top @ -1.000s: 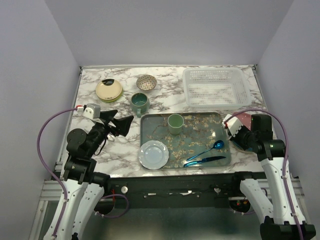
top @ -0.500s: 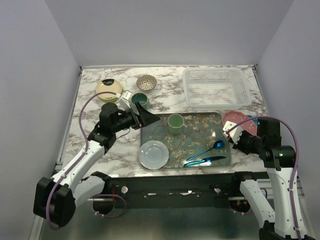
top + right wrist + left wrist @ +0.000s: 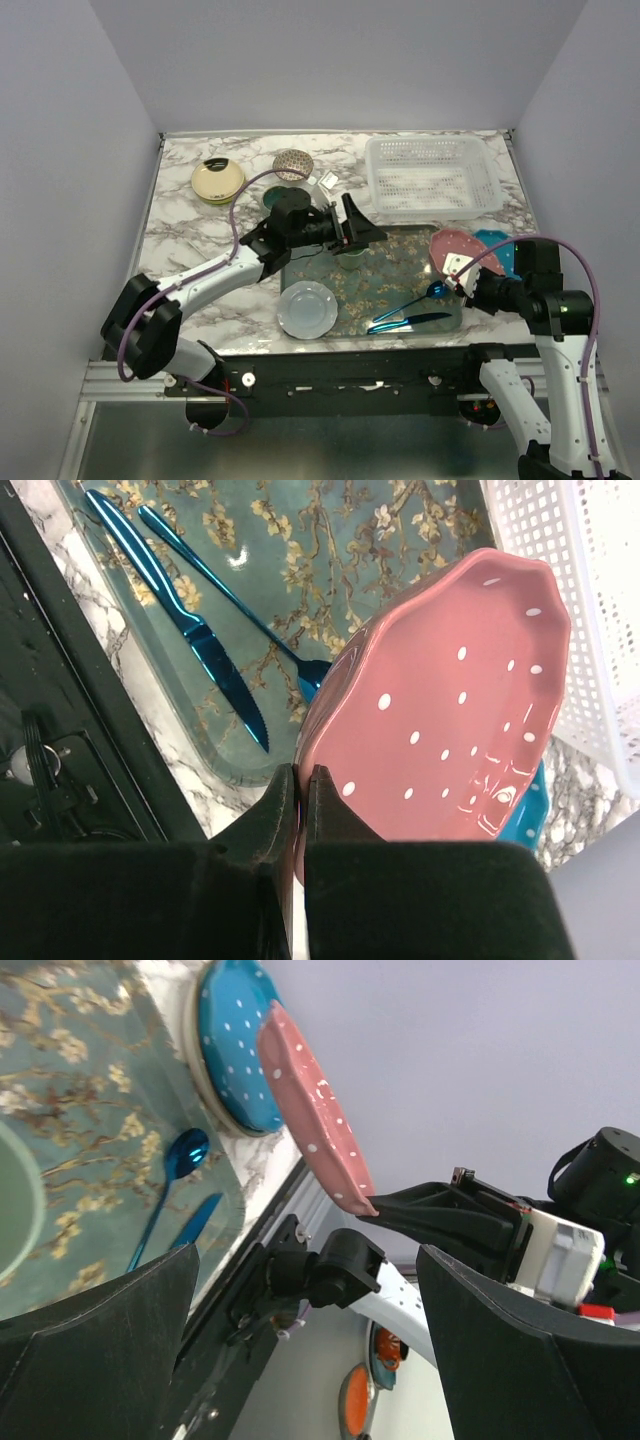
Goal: Place the mixed dishes into the plastic bin
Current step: Pick up the plate at the center of the board.
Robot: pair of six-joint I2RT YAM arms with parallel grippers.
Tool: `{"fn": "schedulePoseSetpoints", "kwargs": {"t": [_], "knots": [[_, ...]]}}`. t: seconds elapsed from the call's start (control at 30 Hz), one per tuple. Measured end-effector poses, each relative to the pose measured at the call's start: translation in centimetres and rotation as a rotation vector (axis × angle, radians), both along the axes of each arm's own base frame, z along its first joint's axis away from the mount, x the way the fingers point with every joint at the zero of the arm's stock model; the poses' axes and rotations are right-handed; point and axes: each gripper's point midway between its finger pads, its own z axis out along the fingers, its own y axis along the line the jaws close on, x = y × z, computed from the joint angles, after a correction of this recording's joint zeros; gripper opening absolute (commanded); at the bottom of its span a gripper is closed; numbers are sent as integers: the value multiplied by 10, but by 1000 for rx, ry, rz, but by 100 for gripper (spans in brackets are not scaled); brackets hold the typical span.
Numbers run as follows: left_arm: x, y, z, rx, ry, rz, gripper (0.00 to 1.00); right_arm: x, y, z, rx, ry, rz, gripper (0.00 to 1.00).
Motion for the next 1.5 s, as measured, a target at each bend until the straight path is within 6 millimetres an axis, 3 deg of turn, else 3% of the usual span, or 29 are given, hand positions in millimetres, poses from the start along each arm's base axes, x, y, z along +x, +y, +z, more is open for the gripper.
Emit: {"fn": "schedulePoseSetpoints", "kwargs": {"t": [0.27, 0.6, 0.83, 1.23, 1.33, 1.43, 1.47, 1.5], "knots": [[5, -49, 14, -13, -3, -68, 99, 12, 2, 25, -29, -60, 68, 1], [19, -71, 21, 16, -8, -80, 99, 26, 5, 47, -101, -120, 187, 1], [27, -92, 18, 87, -20, -72, 92, 30, 5, 46, -152, -128, 240, 1], [33, -118, -18, 215, 14, -86, 70, 33, 7, 43, -183, -128, 279, 1], [34, -123, -16, 221, 14, -90, 58, 33, 9, 43, -187, -131, 291, 1], [34, -128, -12, 216, 5, -96, 40, 33, 8, 43, -196, -134, 294, 0], [34, -128, -12, 220, 4, -94, 27, 33, 8, 43, -198, -132, 292, 0], [35, -128, -12, 220, 4, -93, 21, 34, 8, 44, -200, -138, 291, 1]]}}
